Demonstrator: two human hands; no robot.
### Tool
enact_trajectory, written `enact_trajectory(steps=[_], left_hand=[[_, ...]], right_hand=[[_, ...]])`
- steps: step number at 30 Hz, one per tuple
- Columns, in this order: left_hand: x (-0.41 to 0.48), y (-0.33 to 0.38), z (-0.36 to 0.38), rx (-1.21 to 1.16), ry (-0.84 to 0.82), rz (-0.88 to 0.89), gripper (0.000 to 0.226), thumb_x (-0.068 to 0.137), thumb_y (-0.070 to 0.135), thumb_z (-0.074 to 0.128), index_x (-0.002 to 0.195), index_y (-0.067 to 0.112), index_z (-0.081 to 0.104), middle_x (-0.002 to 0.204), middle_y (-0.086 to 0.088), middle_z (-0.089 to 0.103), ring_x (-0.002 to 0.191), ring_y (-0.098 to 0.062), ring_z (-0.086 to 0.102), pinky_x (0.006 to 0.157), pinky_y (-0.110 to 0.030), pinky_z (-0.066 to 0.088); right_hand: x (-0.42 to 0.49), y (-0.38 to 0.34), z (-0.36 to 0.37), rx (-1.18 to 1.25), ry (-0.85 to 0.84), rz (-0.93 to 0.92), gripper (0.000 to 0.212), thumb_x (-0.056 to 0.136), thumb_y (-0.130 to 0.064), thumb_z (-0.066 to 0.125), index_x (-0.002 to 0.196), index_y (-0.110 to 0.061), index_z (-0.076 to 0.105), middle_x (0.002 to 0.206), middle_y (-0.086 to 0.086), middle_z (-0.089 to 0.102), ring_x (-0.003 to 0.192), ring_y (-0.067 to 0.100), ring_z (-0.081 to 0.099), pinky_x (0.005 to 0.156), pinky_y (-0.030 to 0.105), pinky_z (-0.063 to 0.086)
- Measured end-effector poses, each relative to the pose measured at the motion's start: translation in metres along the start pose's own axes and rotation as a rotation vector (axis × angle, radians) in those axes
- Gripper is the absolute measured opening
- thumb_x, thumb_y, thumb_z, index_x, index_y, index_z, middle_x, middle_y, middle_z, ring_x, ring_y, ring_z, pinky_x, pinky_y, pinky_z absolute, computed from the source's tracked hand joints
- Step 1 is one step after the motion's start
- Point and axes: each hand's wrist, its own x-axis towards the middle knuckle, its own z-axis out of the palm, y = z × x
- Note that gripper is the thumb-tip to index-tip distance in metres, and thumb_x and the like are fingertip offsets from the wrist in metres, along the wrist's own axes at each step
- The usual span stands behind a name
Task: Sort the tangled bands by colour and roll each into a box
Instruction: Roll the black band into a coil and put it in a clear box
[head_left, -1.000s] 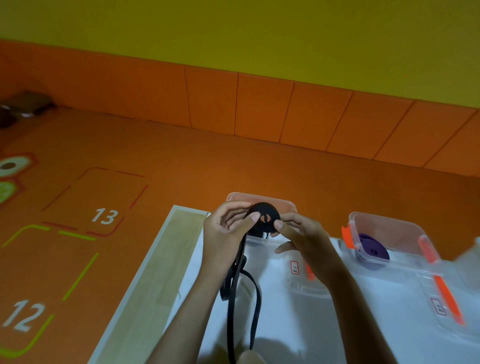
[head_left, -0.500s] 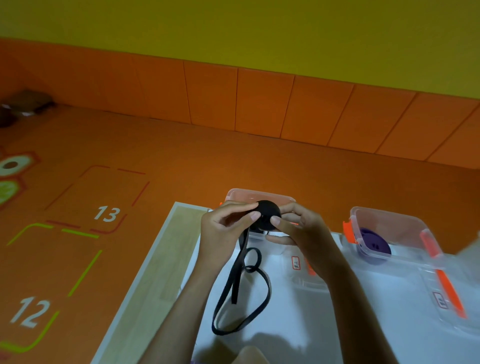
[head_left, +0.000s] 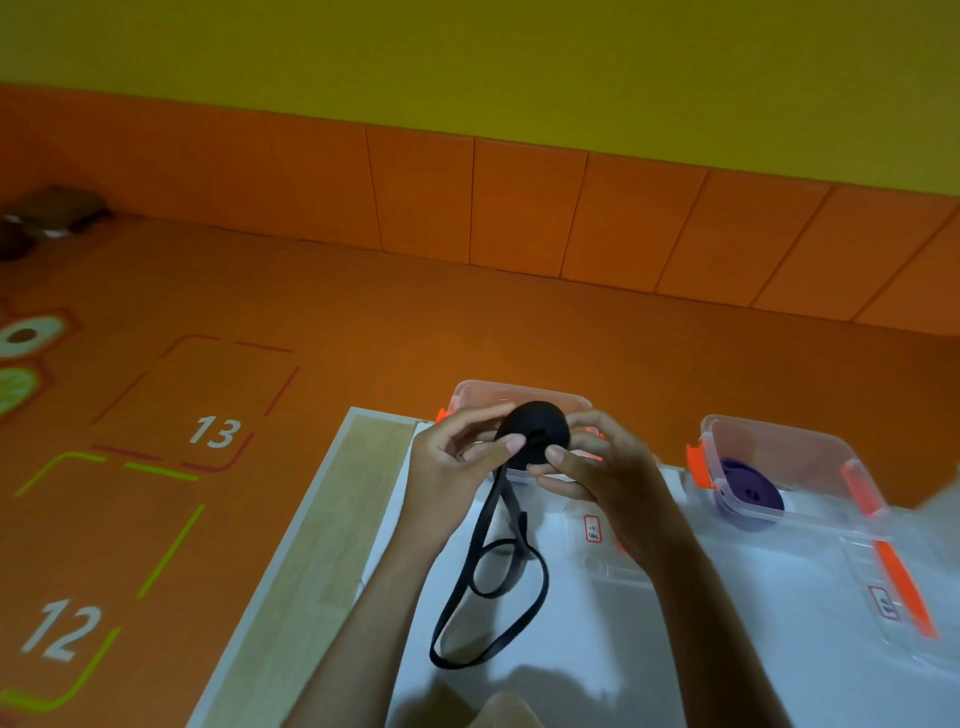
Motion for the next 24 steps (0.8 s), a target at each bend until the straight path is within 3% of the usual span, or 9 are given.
enact_trajectory(steps=[3, 7, 9, 12, 17, 21, 24], left_hand=[[0.001, 0.002, 0.005, -0.001, 0.068, 0.019, 0.025, 0.082, 0.011, 0.090, 0.099, 0.027, 0.082, 0.101, 0.003, 0.081, 0.097, -0.010, 0.076, 0.083, -0.018, 0.057], [0.003, 0.001, 0.002, 0.004, 0.036, 0.027, 0.018, 0.081, 0.008, 0.089, 0.094, 0.021, 0.085, 0.102, 0.000, 0.083, 0.101, -0.019, 0.079, 0.090, -0.029, 0.060], [0.002, 0.000, 0.003, 0.023, 0.036, 0.030, 0.018, 0.080, 0.009, 0.090, 0.093, 0.020, 0.086, 0.102, 0.000, 0.083, 0.103, -0.020, 0.078, 0.093, -0.032, 0.061], [0.001, 0.000, 0.004, 0.028, 0.026, 0.045, 0.020, 0.080, 0.010, 0.089, 0.097, 0.020, 0.085, 0.105, 0.001, 0.082, 0.104, -0.016, 0.077, 0.090, -0.023, 0.058], [0.003, 0.006, -0.004, -0.027, -0.122, -0.067, 0.033, 0.088, 0.005, 0.082, 0.115, 0.024, 0.082, 0.113, 0.003, 0.081, 0.109, -0.013, 0.076, 0.092, -0.018, 0.056], [0.002, 0.011, -0.002, -0.020, 0.013, -0.007, 0.030, 0.082, 0.005, 0.088, 0.105, 0.024, 0.083, 0.103, 0.002, 0.082, 0.098, -0.011, 0.077, 0.084, -0.017, 0.057], [0.001, 0.009, 0.004, -0.034, 0.120, 0.003, 0.022, 0.079, 0.007, 0.091, 0.092, 0.022, 0.082, 0.099, 0.000, 0.082, 0.098, -0.016, 0.078, 0.084, -0.021, 0.059]], right_hand=[[0.000, -0.001, 0.004, -0.029, -0.047, 0.003, 0.028, 0.094, -0.015, 0.078, 0.115, -0.027, 0.064, 0.111, 0.012, 0.080, 0.102, 0.032, 0.079, 0.078, 0.037, 0.066], [0.001, -0.008, 0.005, -0.233, 0.015, -0.001, 0.020, 0.090, -0.047, 0.072, 0.103, -0.032, 0.071, 0.098, -0.002, 0.081, 0.084, 0.020, 0.080, 0.058, 0.026, 0.061], [0.004, -0.011, 0.001, -0.298, 0.079, -0.057, 0.005, 0.094, -0.035, 0.074, 0.094, -0.030, 0.076, 0.091, -0.003, 0.080, 0.074, 0.020, 0.077, 0.053, 0.022, 0.058], [0.004, -0.009, -0.001, -0.194, 0.128, -0.093, 0.016, 0.095, -0.015, 0.075, 0.086, -0.026, 0.083, 0.086, 0.007, 0.080, 0.070, 0.023, 0.076, 0.059, 0.025, 0.061], [-0.001, -0.009, 0.003, -0.070, 0.156, -0.098, 0.009, 0.092, -0.022, 0.075, 0.095, -0.015, 0.081, 0.091, 0.016, 0.078, 0.079, 0.033, 0.078, 0.067, 0.028, 0.064], [-0.002, -0.008, 0.002, -0.059, 0.051, -0.067, 0.020, 0.100, -0.010, 0.068, 0.119, -0.013, 0.070, 0.102, 0.017, 0.078, 0.093, 0.033, 0.080, 0.074, 0.033, 0.065], [-0.002, -0.006, 0.002, -0.115, 0.017, -0.022, 0.014, 0.101, -0.007, 0.067, 0.114, -0.010, 0.068, 0.109, 0.012, 0.078, 0.100, 0.026, 0.079, 0.072, 0.035, 0.066]])
